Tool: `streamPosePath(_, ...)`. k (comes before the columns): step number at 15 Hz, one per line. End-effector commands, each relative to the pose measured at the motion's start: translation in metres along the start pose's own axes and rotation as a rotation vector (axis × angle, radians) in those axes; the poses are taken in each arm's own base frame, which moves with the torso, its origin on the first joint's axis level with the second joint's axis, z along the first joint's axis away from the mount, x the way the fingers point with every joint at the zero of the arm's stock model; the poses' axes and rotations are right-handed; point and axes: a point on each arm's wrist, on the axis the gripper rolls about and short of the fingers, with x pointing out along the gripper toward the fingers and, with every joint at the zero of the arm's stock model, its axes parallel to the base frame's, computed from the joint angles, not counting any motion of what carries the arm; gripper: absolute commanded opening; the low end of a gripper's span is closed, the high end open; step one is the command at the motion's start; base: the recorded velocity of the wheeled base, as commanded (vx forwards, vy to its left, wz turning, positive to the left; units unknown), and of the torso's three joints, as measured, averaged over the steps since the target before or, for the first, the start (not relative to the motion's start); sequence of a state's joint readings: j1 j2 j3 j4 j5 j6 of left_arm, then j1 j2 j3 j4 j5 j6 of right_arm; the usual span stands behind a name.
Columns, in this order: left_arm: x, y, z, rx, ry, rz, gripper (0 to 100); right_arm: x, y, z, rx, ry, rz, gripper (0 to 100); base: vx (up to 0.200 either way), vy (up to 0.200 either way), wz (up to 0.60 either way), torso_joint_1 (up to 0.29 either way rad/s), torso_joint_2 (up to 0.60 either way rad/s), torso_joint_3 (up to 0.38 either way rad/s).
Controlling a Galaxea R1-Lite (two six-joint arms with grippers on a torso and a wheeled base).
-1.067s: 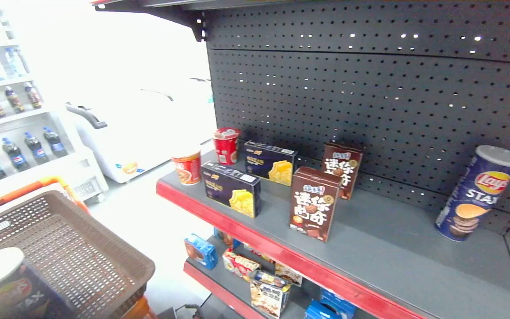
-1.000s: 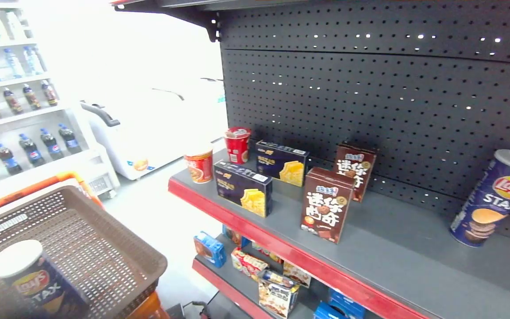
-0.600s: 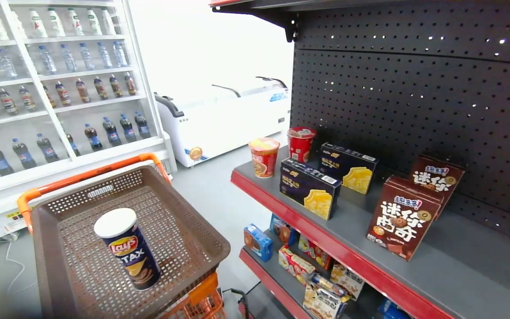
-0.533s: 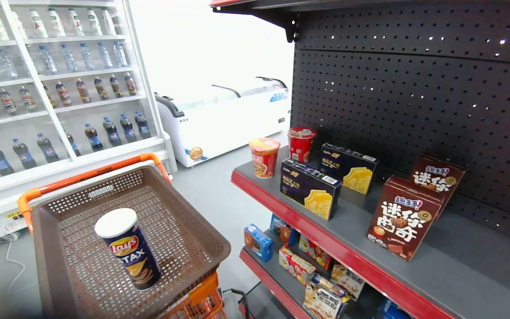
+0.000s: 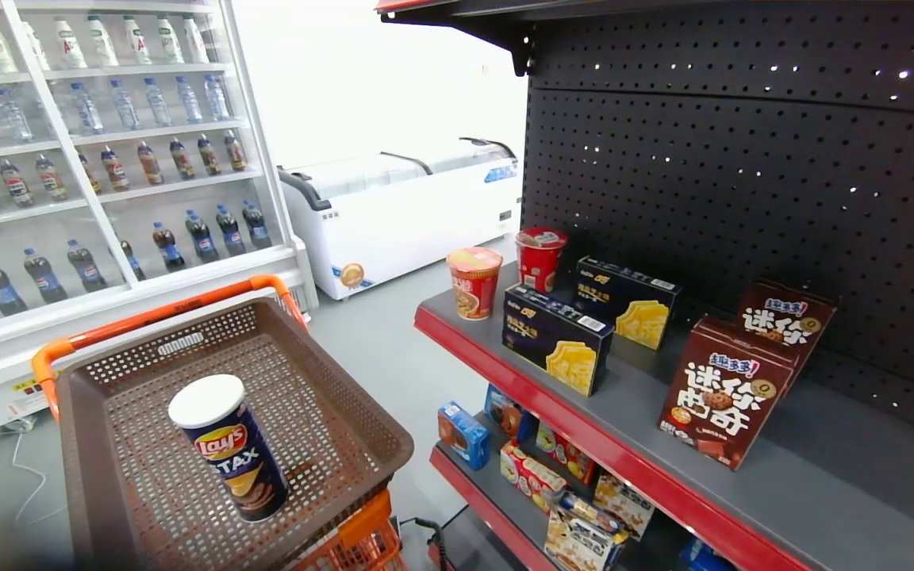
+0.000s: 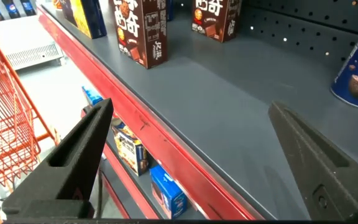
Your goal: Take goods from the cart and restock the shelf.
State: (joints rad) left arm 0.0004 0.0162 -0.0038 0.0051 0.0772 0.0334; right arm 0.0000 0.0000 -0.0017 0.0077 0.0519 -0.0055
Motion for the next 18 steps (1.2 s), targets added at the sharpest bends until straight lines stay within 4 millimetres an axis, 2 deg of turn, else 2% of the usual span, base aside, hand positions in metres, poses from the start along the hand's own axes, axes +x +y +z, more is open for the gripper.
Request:
streamPosePath(1,0.004,-0.001,0.002,0.042,0.058,0.039,100,0.000,0.000,0.000,-0.001,0.000,0.000,100,0.000,0.000,0.00,0.000,0.00,0.000)
streamPosePath(2,0.008,-0.003,0.007,0.044,0.111,0.097,100,0.000,0.000,0.000,-0.001,0.000,0.000,100,0.000,0.000,0.00,0.000,0.00,0.000)
streamPosePath(3,0.017,-0.002,0.053,0.039,0.114,0.041,100,0.000,0.000,0.000,-0.001,0.000,0.000,100,0.000,0.000,0.00,0.000,0.00,0.000)
streamPosePath(4,0.026,-0.002,0.069,0.037,0.143,0.015,100,0.000,0.000,0.000,-0.001,0.000,0.000,100,0.000,0.000,0.00,0.000,0.00,0.000)
streamPosePath(5,0.049,0.000,0.092,0.033,0.214,-0.026,100,0.000,0.000,0.000,-0.001,0.000,0.000,100,0.000,0.000,0.00,0.000,0.00,0.000)
streamPosePath(6,0.058,0.001,0.092,0.030,0.258,-0.027,100,0.000,0.000,0.000,-0.001,0.000,0.000,100,0.000,0.000,0.00,0.000,0.00,0.000)
streamPosePath(8,0.095,0.003,0.089,0.011,0.394,-0.034,100,0.000,0.000,0.000,-0.001,0.000,0.000,100,0.000,0.000,0.00,0.000,0.00,0.000)
streamPosePath(10,0.123,0.004,0.076,0.013,0.446,-0.056,100,0.000,0.000,0.000,-0.001,0.000,0.000,100,0.000,0.000,0.00,0.000,0.00,0.000)
streamPosePath(11,0.124,0.004,0.076,0.013,0.446,-0.056,100,0.000,0.000,0.000,-0.001,0.000,0.000,100,0.000,0.000,0.00,0.000,0.00,0.000)
streamPosePath(12,0.144,0.004,0.060,0.017,0.420,-0.066,100,0.000,0.000,0.000,-0.001,0.000,0.000,100,0.000,0.000,0.00,0.000,0.00,0.000)
streamPosePath(13,0.155,0.002,0.051,0.019,0.398,-0.081,100,0.000,0.000,0.000,-0.001,0.000,0.000,100,0.000,0.000,0.00,0.000,0.00,0.000)
streamPosePath(15,0.170,0.000,0.040,0.021,0.387,-0.092,100,0.000,0.000,0.000,-0.001,0.000,0.000,100,0.000,0.000,0.00,0.000,0.00,0.000)
streamPosePath(16,0.170,0.000,0.040,0.020,0.387,-0.093,100,0.000,0.000,0.000,-0.001,0.000,0.000,100,0.000,0.000,0.00,0.000,0.00,0.000)
streamPosePath(17,0.181,-0.002,0.026,0.029,0.392,-0.105,100,0.000,0.000,0.000,-0.001,0.000,0.000,100,0.000,0.000,0.00,0.000,0.00,0.000)
streamPosePath(18,0.182,-0.003,0.021,0.030,0.396,-0.110,100,0.000,0.000,0.000,-0.001,0.000,0.000,100,0.000,0.000,0.00,0.000,0.00,0.000)
